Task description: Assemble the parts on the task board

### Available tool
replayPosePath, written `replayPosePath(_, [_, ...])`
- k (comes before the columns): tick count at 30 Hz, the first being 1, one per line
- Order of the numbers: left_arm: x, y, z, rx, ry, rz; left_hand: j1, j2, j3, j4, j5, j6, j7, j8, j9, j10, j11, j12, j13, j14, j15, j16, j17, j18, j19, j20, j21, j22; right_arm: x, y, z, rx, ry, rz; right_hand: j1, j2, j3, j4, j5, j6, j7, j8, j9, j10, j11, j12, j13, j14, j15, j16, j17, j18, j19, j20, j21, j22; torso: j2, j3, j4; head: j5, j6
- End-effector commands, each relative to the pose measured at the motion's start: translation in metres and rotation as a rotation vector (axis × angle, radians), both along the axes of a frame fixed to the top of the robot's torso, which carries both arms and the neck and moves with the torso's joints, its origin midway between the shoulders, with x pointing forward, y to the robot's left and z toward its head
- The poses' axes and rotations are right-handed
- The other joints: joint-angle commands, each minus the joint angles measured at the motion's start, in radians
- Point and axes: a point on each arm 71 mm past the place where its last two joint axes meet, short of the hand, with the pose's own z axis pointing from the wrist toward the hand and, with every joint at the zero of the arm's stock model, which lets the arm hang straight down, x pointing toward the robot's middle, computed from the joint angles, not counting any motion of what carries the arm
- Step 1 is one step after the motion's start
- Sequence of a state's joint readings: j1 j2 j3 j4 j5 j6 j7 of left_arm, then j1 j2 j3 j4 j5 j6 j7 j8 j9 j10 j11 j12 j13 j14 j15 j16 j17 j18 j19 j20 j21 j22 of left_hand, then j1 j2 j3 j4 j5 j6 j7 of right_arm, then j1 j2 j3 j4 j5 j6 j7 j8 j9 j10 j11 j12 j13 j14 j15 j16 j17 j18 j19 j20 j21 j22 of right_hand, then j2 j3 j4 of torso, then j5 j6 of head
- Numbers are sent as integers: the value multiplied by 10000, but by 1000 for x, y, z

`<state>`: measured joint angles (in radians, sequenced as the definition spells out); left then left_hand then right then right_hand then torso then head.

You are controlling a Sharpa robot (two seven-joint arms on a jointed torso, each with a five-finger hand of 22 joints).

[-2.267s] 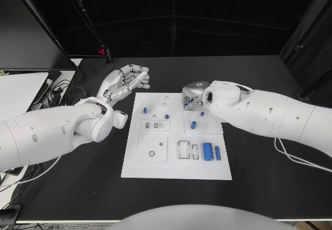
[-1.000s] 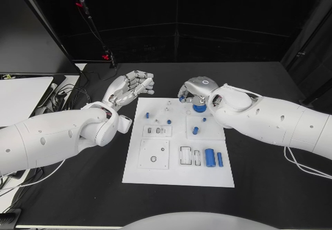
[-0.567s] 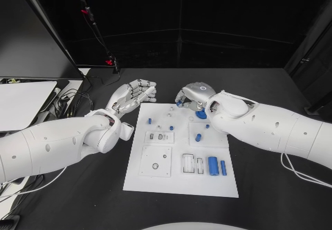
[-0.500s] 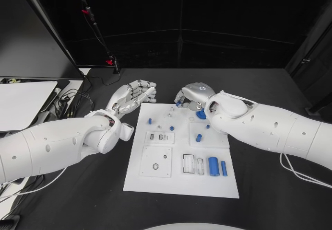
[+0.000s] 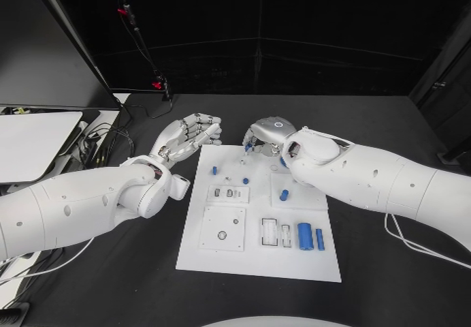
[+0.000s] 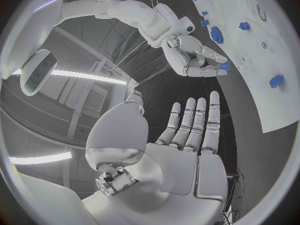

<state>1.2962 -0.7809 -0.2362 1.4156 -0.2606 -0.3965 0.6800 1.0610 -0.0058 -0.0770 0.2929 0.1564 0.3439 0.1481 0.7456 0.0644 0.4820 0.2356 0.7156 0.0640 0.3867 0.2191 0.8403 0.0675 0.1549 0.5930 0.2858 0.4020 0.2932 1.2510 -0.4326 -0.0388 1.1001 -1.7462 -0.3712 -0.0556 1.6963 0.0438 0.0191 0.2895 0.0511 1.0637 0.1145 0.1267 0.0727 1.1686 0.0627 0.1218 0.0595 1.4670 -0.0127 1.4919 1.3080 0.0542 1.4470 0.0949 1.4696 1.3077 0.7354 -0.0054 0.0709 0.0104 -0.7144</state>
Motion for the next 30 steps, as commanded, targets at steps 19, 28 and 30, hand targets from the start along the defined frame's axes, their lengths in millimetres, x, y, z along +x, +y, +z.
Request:
replayPosePath(19, [-3, -2, 7, -392, -939, -458, 4, 110, 17, -2, 69, 58, 1346, -55, -4, -6, 8, 5, -7, -68, -9, 14, -6, -119, -5, 6, -16, -17, 14, 2, -5, -681, -3, -400, 15, -43, 96, -9, -39, 38, 26, -47, -9, 54, -18, -121, 0, 653, 24, 39, 337, -96, 52, 9, 31, 884, 2, -10, -30, 113, -129])
replayPosePath(28, [-2, -3, 7, -388, -926, -472, 14, 122, 11, -2, 84, 56, 1347, -65, -4, -9, 9, 6, -7, -74, -8, 15, -6, -121, -7, 6, -18, -19, 17, 6, -5, -671, -76, -399, 18, -43, 107, -12, -39, 29, 26, -63, -14, 51, -18, -155, 1, 652, 23, 38, 329, -95, 50, 11, 29, 883, -3, -19, -31, 135, -186])
replayPosePath(30, [-2, -3, 7, -385, -925, -469, 14, 122, 11, -2, 84, 56, 1347, -65, -4, -9, 9, 6, -7, -74, -8, 15, -6, -121, -7, 6, -18, -19, 17, 7, -5, -673, -75, -377, 18, -43, 107, -12, -39, 29, 26, -63, -14, 51, -18, -155, 1, 652, 23, 38, 329, -95, 50, 11, 29, 883, -5, -20, -35, 135, -194])
